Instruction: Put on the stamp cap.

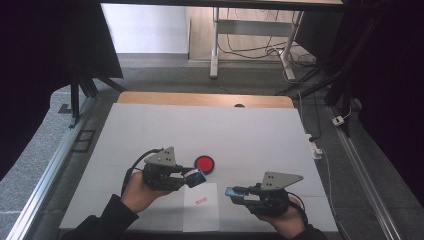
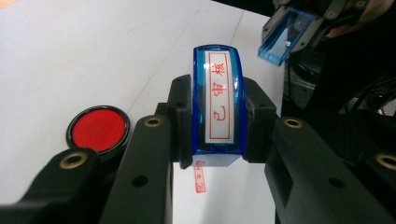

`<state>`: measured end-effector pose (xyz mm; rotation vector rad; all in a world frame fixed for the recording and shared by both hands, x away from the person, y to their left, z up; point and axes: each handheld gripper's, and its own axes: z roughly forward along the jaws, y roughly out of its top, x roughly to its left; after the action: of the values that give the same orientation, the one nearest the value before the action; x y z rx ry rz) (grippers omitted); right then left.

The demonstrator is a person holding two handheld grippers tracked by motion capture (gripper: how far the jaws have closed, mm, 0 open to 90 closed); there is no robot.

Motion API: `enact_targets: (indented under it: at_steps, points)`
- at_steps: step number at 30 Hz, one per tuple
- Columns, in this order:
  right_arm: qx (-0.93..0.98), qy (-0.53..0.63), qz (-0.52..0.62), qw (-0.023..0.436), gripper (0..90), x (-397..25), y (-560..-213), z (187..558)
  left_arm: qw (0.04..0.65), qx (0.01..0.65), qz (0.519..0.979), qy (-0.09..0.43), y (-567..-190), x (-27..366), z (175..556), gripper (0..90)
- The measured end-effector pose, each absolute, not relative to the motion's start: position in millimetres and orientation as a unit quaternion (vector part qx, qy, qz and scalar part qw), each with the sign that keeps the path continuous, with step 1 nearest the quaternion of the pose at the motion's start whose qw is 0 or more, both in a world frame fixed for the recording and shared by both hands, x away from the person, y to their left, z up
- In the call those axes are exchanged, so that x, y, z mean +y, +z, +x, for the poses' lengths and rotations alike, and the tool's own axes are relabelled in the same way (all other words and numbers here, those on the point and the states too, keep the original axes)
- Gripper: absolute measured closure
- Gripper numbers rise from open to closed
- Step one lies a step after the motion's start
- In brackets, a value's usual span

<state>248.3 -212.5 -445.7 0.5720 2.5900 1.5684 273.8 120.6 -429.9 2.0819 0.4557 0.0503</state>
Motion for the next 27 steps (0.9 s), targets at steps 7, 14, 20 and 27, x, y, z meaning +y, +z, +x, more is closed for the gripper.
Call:
enact_targets:
  at_steps: [7, 14, 20, 27]
  points:
    - [0.843, 0.512, 0.164, 0.010, 68.8, -198.0, -449.0, 254.0, 0.490, 0.174, 0.854, 0.012, -430.5, 119.4, 274.1, 69.3]
    - [0.845, 0.512, 0.152, -0.019, 68.7, -185.9, -454.7, 261.7, 0.500, 0.161, 0.851, 0.002, -429.8, 119.0, 274.1, 69.3]
    - [0.844, 0.515, 0.145, -0.046, 68.7, -177.4, -459.7, 268.9, 0.510, 0.143, 0.848, -0.006, -428.2, 118.5, 272.7, 69.3]
    - [0.845, 0.515, 0.124, -0.066, 68.7, -167.5, -462.8, 273.7, 0.511, 0.128, 0.850, -0.009, -429.0, 115.6, 270.9, 69.3]
